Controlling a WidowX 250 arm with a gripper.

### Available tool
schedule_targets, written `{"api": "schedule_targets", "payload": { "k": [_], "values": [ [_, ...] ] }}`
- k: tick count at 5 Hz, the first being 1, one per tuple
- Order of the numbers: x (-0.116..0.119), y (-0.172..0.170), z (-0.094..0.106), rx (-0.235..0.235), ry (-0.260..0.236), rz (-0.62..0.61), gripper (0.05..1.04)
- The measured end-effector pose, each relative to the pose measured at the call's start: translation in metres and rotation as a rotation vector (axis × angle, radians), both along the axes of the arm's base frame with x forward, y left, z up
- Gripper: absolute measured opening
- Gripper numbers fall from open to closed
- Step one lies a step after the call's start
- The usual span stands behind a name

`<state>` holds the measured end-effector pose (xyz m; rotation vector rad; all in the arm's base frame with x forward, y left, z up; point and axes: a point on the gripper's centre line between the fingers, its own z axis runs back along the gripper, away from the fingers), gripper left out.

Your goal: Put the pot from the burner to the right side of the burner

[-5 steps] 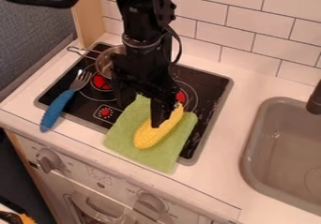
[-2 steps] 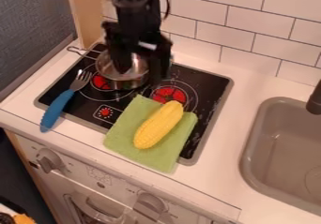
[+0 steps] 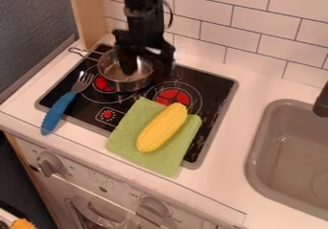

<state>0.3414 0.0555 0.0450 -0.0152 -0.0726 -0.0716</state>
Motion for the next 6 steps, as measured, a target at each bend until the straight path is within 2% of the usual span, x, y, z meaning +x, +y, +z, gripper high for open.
{"api": "schedule_targets", "payload": {
  "k": [1, 2, 3, 4, 5, 6],
  "values": [
    [0.012, 0.004, -0.017, 0.014, 0.012, 0.011, 1.0],
    [0.028, 0.005, -0.026, 0.005, 0.004, 0.004, 0.934],
    [0.036, 0.006, -0.019, 0.007, -0.012, -0.018, 0.642],
    [0.033, 0.006, -0.019, 0.008, 0.006, -0.028, 0.357],
    [0.032, 0.006, -0.019, 0.017, 0.012, -0.035, 0.159],
    [0.033, 0.0, -0.018, 0.024, 0.012, -0.039, 0.078]
  ]
}}
